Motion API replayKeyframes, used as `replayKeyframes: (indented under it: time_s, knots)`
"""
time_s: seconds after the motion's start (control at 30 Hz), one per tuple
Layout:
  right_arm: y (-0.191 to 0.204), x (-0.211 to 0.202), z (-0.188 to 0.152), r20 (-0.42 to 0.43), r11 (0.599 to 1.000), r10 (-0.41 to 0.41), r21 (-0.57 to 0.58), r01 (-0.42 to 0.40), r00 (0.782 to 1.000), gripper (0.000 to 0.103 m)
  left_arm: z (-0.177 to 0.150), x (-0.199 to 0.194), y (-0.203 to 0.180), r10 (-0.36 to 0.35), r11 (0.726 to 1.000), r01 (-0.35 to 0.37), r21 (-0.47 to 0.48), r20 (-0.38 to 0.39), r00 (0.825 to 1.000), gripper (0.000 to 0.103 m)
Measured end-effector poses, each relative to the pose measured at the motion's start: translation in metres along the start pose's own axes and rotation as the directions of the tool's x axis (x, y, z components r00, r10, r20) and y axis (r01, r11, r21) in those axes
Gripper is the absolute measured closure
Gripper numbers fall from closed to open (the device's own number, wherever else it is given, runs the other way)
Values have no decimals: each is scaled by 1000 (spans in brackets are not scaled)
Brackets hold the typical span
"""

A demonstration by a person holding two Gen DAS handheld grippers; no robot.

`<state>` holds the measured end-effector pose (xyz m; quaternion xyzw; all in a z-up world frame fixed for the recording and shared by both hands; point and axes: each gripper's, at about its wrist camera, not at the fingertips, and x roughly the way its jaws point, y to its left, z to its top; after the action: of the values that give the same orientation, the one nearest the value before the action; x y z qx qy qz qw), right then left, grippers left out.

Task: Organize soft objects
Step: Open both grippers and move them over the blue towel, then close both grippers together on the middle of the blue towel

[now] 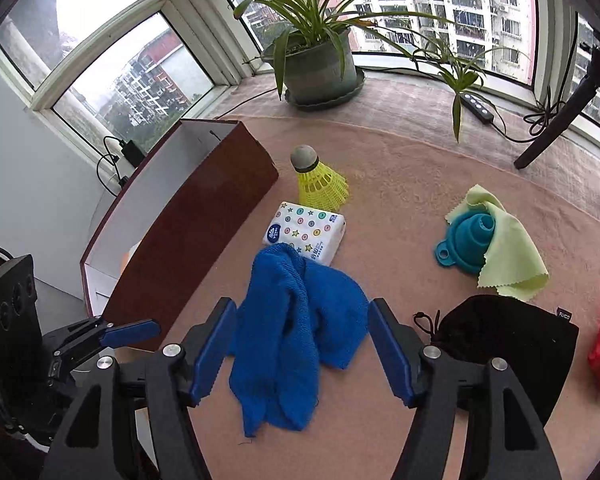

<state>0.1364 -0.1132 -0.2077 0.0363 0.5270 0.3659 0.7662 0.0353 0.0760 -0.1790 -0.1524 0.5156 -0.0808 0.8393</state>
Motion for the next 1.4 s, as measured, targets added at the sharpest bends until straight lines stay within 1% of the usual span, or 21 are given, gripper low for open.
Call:
replayKeyframes:
  time_s: [0.13, 0.23, 0.47, 0.67, 0.83, 0.93, 1.07, 1.1, 1.13, 1.17, 1.2, 1.23, 1.27, 1.3, 1.37, 1.4]
  knots:
    - [-11, 17, 1, -60, 999, 33, 17, -32, 998, 35, 3, 20, -4, 14, 1000, -14, -4, -34, 999, 32]
    - [-17, 32, 3, -105, 999, 49, 27, -46, 993, 35, 4, 34, -1, 18, 999, -20, -30, -63, 998, 32]
    - [-21, 63, 8, -167, 997, 74, 14, -72, 983, 35, 0, 53, 5, 49, 998, -54, -46, -94, 994, 32]
    - [-22, 76, 11, -187, 996, 92, 7, -93, 978, 35, -3, 60, 16, 68, 994, -75, -74, -92, 993, 32]
    - [-16, 87, 7, -228, 991, 128, 5, -131, 965, 35, -4, 62, 16, 50, 996, -56, -72, -85, 995, 32]
    - [-8, 89, 1, -236, 992, 116, -26, -126, 965, 35, -6, 61, 17, 25, 996, -32, -87, -76, 997, 34]
    - [1, 92, -3, -253, 988, 138, -32, -151, 958, 35, -6, 63, 14, -1, 997, -5, -74, -81, 997, 35]
    - [3, 93, -4, -255, 988, 137, -36, -151, 957, 36, -6, 64, 12, -7, 998, 1, -68, -81, 997, 39]
    - [4, 94, -4, -258, 987, 138, -38, -153, 956, 37, -6, 65, 11, -15, 998, 10, -63, -83, 996, 45]
    - [6, 96, -5, -261, 987, 140, -37, -154, 955, 39, -6, 65, 10, -17, 998, 12, -61, -82, 996, 48]
    - [7, 97, -5, -263, 988, 139, -33, -153, 955, 44, -5, 66, 10, -15, 998, 10, -61, -78, 997, 51]
    - [8, 99, -5, -262, 988, 138, -28, -150, 955, 48, -5, 65, 11, -20, 998, 15, -64, -74, 997, 56]
    - [8, 100, -5, -260, 989, 137, -23, -148, 956, 50, -5, 66, 11, -28, 997, 23, -71, -73, 997, 59]
    - [8, 100, -5, -260, 989, 135, -17, -144, 956, 54, -4, 67, 11, -37, 996, 31, -78, -74, 997, 66]
    - [7, 101, -6, -259, 990, 131, -10, -138, 957, 61, -4, 69, 10, -48, 996, 42, -85, -72, 996, 71]
    - [7, 100, -6, -258, 990, 134, -6, -141, 957, 65, -4, 69, 9, -51, 996, 45, -83, -72, 996, 76]
